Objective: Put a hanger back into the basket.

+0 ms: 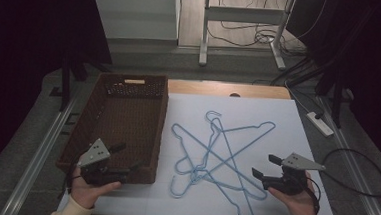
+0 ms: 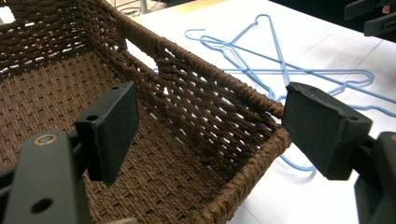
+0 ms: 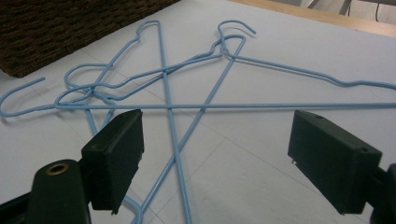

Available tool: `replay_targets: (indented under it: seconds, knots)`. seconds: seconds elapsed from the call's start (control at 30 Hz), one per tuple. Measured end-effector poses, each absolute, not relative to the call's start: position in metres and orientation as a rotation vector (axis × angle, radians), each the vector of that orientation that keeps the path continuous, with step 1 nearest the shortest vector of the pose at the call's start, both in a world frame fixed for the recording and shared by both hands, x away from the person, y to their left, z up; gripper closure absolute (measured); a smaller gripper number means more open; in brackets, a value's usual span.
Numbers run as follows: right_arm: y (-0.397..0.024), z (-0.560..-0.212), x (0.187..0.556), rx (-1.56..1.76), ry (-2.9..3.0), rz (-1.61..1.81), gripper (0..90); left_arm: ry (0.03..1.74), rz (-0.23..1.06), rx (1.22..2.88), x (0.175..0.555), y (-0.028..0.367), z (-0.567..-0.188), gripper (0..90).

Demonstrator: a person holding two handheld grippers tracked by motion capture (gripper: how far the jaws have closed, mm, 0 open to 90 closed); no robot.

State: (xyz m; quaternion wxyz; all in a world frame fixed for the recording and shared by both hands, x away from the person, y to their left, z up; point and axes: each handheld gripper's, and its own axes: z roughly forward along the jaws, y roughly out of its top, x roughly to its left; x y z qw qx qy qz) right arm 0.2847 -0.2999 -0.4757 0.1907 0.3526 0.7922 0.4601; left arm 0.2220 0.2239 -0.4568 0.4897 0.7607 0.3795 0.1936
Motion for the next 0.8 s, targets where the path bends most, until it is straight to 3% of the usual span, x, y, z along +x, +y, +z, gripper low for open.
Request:
replay_targets:
  seconds: [0.8]
  knots:
    - [-0.2901,-0.4747,0.2918,0.983,2.268,1.237,21.0,0.916,0.478,1.860,0.2216,0.2236,-0.4554,20.3]
